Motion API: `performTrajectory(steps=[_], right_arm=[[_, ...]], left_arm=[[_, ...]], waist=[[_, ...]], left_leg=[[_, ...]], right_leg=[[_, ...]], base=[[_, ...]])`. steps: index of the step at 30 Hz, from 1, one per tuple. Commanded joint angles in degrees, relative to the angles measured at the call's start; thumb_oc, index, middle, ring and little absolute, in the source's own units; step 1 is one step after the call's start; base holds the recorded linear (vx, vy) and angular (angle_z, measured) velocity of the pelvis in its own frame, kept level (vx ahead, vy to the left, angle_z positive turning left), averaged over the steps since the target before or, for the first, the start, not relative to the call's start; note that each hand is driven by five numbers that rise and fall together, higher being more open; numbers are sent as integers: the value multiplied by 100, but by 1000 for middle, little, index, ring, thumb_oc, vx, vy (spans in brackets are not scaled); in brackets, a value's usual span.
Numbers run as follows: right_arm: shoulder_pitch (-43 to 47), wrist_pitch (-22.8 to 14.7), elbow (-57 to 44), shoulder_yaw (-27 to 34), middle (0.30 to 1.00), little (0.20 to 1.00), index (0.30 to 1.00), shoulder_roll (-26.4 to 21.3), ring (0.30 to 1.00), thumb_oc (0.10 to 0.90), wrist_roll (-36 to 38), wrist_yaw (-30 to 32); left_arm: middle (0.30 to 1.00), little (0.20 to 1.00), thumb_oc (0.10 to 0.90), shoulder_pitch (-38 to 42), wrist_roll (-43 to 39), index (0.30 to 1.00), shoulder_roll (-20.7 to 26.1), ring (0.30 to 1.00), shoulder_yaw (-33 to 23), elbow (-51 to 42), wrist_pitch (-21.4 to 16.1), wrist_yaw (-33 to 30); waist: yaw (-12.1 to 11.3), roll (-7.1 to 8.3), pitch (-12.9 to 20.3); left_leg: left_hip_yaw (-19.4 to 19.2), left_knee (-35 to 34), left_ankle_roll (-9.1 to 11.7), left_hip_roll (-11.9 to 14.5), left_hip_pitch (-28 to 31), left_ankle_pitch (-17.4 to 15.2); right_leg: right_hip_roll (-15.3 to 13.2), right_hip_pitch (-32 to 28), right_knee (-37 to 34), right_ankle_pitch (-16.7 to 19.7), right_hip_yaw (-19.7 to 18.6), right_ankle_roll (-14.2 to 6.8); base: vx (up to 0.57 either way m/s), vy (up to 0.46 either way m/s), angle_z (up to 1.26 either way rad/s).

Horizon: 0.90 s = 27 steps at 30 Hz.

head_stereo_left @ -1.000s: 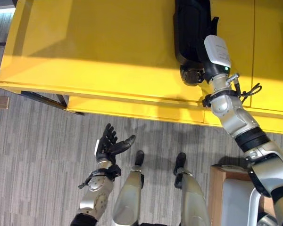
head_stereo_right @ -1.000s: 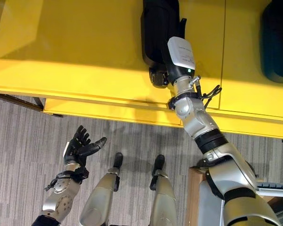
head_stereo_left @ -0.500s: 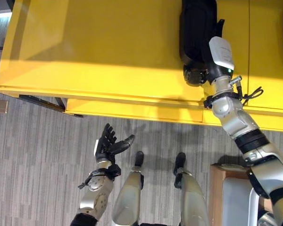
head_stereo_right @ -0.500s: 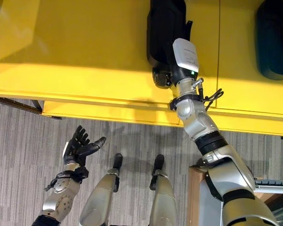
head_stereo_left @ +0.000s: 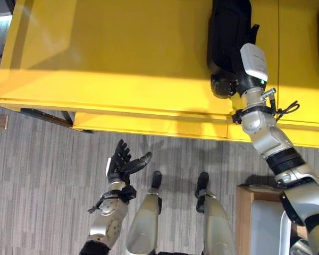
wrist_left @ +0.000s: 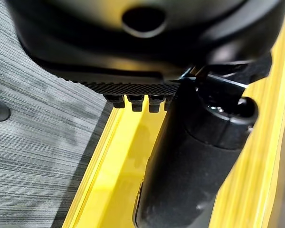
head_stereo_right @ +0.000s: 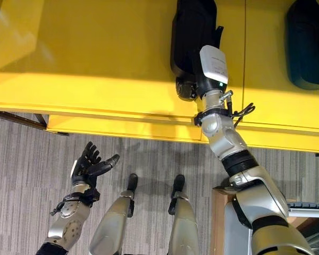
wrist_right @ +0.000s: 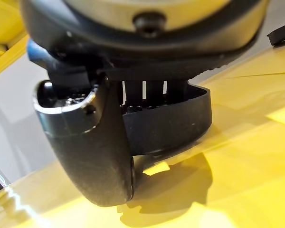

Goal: Move parts from the plastic box to the shelf.

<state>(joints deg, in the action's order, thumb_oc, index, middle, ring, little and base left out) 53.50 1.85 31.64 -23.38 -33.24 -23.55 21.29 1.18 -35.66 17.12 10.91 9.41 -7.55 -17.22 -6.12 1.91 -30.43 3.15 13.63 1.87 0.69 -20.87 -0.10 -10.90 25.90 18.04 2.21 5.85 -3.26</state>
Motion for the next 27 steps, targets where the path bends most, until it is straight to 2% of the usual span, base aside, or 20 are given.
performTrajectory(steps=[1, 2, 13, 27], right_arm=[[-384, 627, 476, 102, 399, 399, 399, -1042, 399, 471, -188, -160], [-345, 618, 475, 59, 1000, 1000, 1000, -1100, 1000, 900, -223, -193], [-53, 448, -129, -514, 1000, 1000, 1000, -1743, 1000, 900, -756, -712], [-424, 229, -1550, -196, 1000, 1000, 1000, -2290, 1000, 900, -895, -973]], left_arm=[[1000, 1000, 900, -294, 64, 1000, 53, 1000, -330, -752, -519, 46], [1000, 1000, 900, -293, 70, 1000, 55, 1000, -336, -752, -524, 52], [1000, 1000, 900, -279, 92, 1000, 93, 1000, -454, -721, -515, 76], [1000, 1000, 900, -293, 127, 1000, 97, 1000, -607, -754, -476, 38]], waist=[[206, -10, 64], [202, -7, 64], [191, 88, 64], [259, 174, 64]], left_leg=[[-84, 465, 138, 443, 141, -522], [-86, 462, 140, 443, 142, -521], [-91, 441, 149, 443, 180, -516], [-112, 447, 148, 464, 231, -537]], right_leg=[[-238, -352, 35, -12, -34, -189], [-238, -354, 30, -10, -35, -189], [-246, -377, 23, -3, -37, -195], [-222, -394, 40, -5, -54, -197]], base=[[0, 0, 0], [0, 0, 0], [0, 0, 0], [2, 2, -2]])
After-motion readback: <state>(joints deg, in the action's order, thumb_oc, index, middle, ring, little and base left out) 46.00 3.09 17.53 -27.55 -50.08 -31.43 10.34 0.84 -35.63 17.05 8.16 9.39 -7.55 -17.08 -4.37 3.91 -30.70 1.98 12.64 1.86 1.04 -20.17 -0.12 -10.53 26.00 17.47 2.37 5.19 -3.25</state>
